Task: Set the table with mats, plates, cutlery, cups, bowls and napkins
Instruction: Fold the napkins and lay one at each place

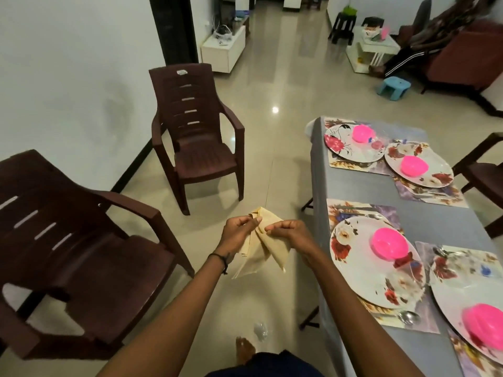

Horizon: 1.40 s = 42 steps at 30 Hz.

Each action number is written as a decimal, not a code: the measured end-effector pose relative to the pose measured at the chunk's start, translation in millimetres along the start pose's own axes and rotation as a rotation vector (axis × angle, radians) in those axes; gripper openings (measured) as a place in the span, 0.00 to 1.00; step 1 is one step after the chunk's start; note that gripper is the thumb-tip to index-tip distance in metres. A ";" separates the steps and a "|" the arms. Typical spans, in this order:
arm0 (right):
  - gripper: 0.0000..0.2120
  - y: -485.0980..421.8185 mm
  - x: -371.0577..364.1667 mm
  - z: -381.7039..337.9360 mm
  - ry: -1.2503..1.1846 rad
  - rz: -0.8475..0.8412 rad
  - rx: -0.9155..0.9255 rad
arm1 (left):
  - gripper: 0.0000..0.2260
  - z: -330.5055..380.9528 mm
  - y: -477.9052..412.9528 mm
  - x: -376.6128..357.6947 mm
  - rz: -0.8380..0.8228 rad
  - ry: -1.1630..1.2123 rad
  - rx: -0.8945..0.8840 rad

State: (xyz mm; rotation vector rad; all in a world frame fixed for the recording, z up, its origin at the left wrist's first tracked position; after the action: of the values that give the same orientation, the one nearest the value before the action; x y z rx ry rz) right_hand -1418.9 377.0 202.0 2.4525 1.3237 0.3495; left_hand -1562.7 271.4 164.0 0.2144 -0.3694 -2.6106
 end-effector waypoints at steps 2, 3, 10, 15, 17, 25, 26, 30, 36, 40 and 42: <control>0.05 -23.9 4.1 -7.3 -0.035 0.033 -0.019 | 0.13 14.5 -20.3 11.1 0.003 0.001 0.027; 0.06 -28.8 5.0 -9.5 -0.045 0.046 -0.034 | 0.11 18.8 -24.4 14.3 0.006 0.003 0.027; 0.06 -79.9 17.8 -32.2 -0.132 0.107 -0.053 | 0.07 47.9 -82.3 30.7 -0.089 -0.057 0.037; 0.09 -96.1 33.5 -44.5 -0.150 0.302 -0.051 | 0.15 51.0 -130.6 32.4 -0.157 -0.237 0.046; 0.10 -101.3 40.7 -47.5 -0.156 0.359 -0.026 | 0.19 49.6 -150.2 29.6 -0.194 -0.317 0.030; 0.05 -107.5 50.3 -59.0 -0.046 0.626 -0.051 | 0.09 73.9 -203.7 15.2 -0.406 -0.594 -0.171; 0.04 -107.4 51.4 -58.4 -0.041 0.657 -0.073 | 0.11 76.6 -210.5 13.1 -0.436 -0.608 -0.178; 0.04 -97.7 50.3 -48.4 -0.050 0.790 -0.125 | 0.14 81.1 -226.3 1.9 -0.557 -0.618 -0.231; 0.05 -57.3 40.5 -29.3 -0.120 1.059 -0.127 | 0.10 74.7 -220.3 -23.1 -0.776 -0.658 -0.259; 0.12 -33.3 27.9 -19.4 -0.202 1.067 -0.131 | 0.09 66.9 -205.4 -43.4 -0.898 -0.663 -0.256; 0.13 -25.1 22.4 -9.5 -0.223 1.035 -0.140 | 0.11 63.5 -195.4 -54.1 -0.967 -0.659 -0.261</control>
State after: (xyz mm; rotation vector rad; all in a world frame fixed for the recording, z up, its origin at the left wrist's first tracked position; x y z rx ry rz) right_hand -1429.4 410.4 201.9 2.7350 -0.1425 0.3566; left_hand -1617.2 476.6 170.8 -0.7637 -0.1329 -3.5949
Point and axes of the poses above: each hand's wrist, its own y-axis away from the middle knuckle, its own x-axis out of the back of the hand, z = x × y, the point moved 3 cm from there along -y, towards the middle knuckle, and after that the axes turned 8 degrees about -z, right-handed, at the moved point
